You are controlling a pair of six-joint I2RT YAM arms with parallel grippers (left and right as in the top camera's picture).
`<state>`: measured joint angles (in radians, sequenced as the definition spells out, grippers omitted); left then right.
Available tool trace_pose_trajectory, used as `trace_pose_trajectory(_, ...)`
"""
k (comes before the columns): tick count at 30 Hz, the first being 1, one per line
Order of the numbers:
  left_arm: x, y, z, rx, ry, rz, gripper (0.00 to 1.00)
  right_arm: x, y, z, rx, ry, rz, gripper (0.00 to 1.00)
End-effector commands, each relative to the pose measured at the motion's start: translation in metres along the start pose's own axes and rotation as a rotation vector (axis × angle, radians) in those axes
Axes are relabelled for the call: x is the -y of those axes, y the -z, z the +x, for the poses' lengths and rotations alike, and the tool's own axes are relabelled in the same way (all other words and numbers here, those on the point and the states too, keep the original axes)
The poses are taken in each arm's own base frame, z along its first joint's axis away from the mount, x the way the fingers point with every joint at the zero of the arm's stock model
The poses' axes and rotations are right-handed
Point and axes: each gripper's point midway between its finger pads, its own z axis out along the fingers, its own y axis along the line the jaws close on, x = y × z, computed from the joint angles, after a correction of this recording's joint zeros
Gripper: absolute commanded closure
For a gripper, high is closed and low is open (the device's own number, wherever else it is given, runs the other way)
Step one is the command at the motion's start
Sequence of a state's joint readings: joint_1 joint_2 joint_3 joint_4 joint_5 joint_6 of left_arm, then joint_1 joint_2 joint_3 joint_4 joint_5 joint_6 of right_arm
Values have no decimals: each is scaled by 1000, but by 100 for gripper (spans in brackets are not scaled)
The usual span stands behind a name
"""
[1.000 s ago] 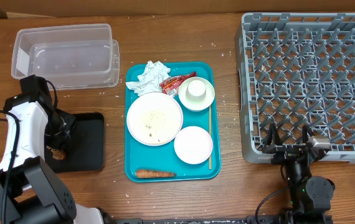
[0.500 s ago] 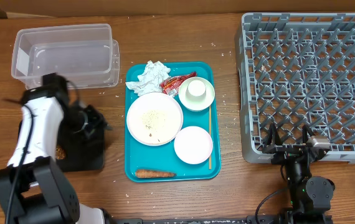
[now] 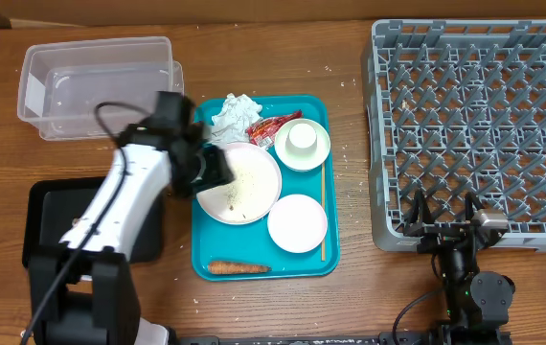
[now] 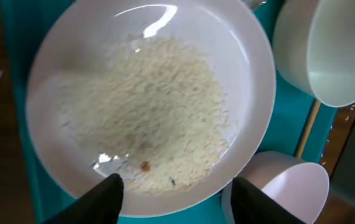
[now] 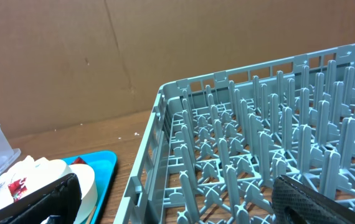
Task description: Sort waste into correct bins and load items into the dishwasher
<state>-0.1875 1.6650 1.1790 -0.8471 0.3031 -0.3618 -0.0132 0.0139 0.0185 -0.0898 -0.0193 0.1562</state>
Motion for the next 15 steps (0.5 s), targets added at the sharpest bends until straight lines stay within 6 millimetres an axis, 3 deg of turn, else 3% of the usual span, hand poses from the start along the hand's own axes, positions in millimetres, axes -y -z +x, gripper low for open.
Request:
trace_pose_trajectory(1,22,0,-12,98,-154,-61,38,0,0,1,8,4,-2,0)
trace_pose_trajectory(5,48,-1,-23,184,-239,-74,36,0,0,1,8,4,-2,0)
trace_pose_trajectory(15,95,36,-40,211,-399,-165,28,0,0,1,8,4,-2,0)
